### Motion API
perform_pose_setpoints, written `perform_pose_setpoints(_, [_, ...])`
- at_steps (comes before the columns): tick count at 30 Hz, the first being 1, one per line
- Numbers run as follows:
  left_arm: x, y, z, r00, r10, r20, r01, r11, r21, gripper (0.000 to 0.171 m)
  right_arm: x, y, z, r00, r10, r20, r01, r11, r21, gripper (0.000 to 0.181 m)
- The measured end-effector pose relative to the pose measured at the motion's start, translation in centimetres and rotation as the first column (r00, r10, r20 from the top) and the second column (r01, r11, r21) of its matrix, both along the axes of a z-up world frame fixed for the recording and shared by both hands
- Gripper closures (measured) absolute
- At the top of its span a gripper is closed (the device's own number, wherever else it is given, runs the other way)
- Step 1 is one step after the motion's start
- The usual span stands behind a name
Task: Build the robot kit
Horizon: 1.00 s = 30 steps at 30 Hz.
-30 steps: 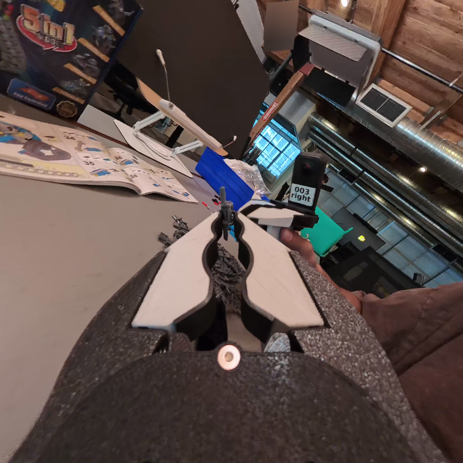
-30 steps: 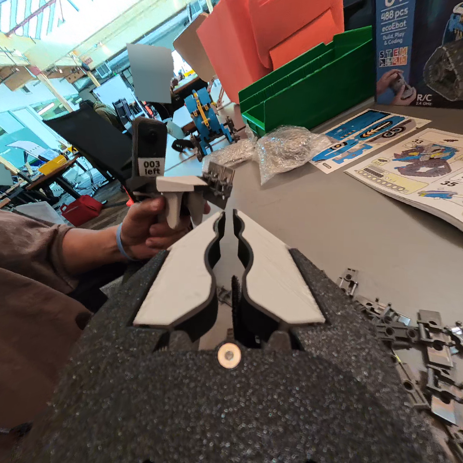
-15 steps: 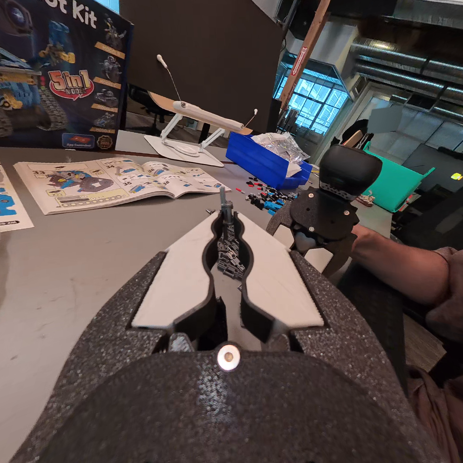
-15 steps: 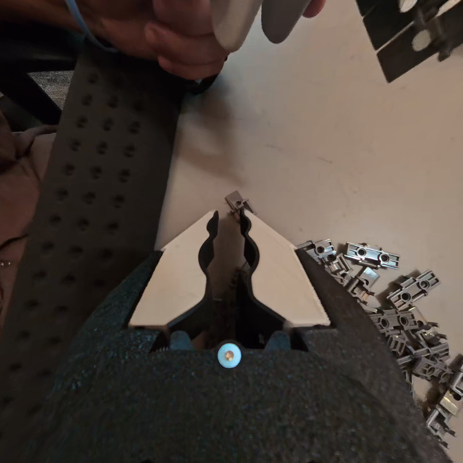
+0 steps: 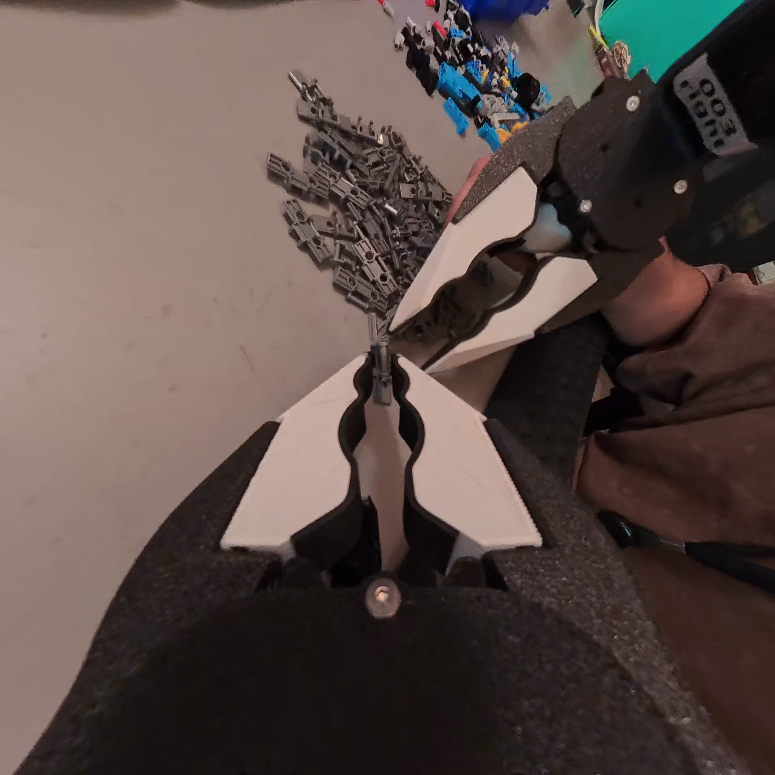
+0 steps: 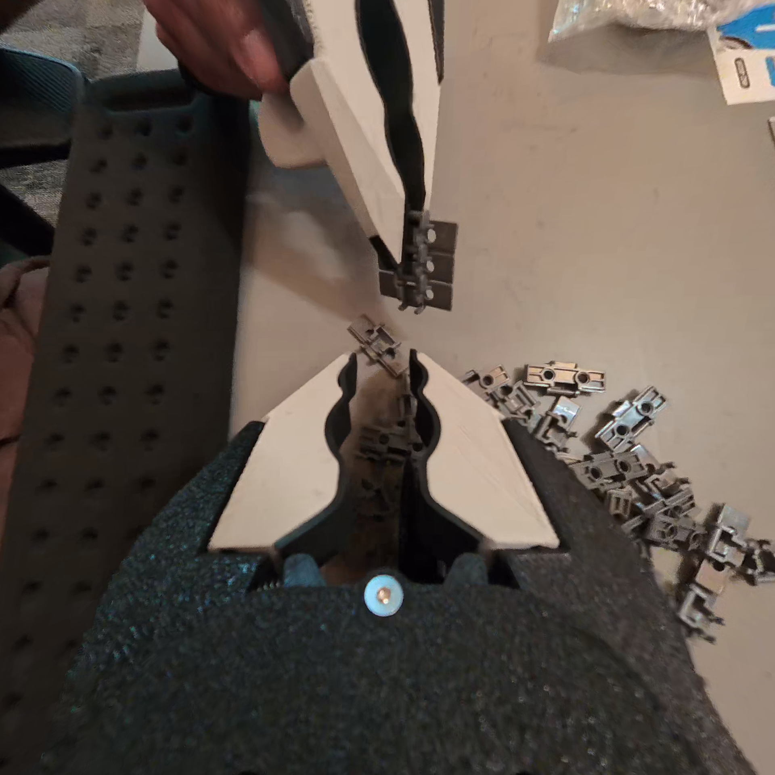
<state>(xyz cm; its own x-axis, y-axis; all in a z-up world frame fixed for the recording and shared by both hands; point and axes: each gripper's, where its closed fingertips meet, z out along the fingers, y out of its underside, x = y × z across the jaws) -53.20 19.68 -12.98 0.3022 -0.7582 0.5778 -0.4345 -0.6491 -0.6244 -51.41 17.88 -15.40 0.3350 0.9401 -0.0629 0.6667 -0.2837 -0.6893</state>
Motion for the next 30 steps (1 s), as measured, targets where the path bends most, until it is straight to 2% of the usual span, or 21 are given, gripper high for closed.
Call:
perform_pose_setpoints(3, [0.1,-0.9,-0.6,0.998,-0.053,-0.029,0.051,0.997,-0.057,0.164,-1.0,-1.2,0.1,0.999,-0.018,-0.036,0.016,0.997,-0.070,0.150])
perform_pose_setpoints(7, [0.3,-1.3,-0.6,0.988,-0.148,-0.048,0.138,0.976,-0.167,0.164,-1.1,-1.5,-1.0,0.998,-0.004,0.058,0.005,1.000,-0.022,0.149])
perform_pose_setpoints(11, [0.2,-0.9,-1.6,0.962,-0.231,-0.145,0.199,0.959,-0.202,0.164,-1.4,-1.8,-1.0,0.998,0.021,0.059,-0.022,1.000,0.001,0.158])
perform_pose_setpoints(15, [0.4,-1.4,-1.8,0.936,-0.312,-0.163,0.265,0.930,-0.257,0.164,-1.0,-1.5,-1.5,0.995,0.061,0.075,-0.065,0.996,0.063,0.170])
perform_pose_setpoints(18, [0.3,-1.7,-1.6,0.921,-0.353,-0.168,0.298,0.911,-0.284,0.164,-0.8,-1.6,-1.4,0.995,0.067,0.076,-0.071,0.996,0.046,0.168])
perform_pose_setpoints(21, [0.4,-1.4,-1.0,0.923,-0.349,-0.161,0.293,0.910,-0.293,0.164,-0.6,-1.3,-1.2,0.994,0.055,0.091,-0.061,0.996,0.066,0.165])
perform_pose_setpoints(25, [0.4,-2.2,-0.4,0.941,-0.319,-0.116,0.261,0.899,-0.352,0.164,-0.7,-1.2,-0.8,0.998,-0.007,0.068,0.006,1.000,0.024,0.159])
perform_pose_setpoints(30, [-0.2,-2.6,-0.5,0.982,-0.175,-0.072,0.133,0.911,-0.391,0.164,-1.5,-2.1,-0.3,0.994,-0.112,0.004,0.112,0.993,-0.047,0.149])
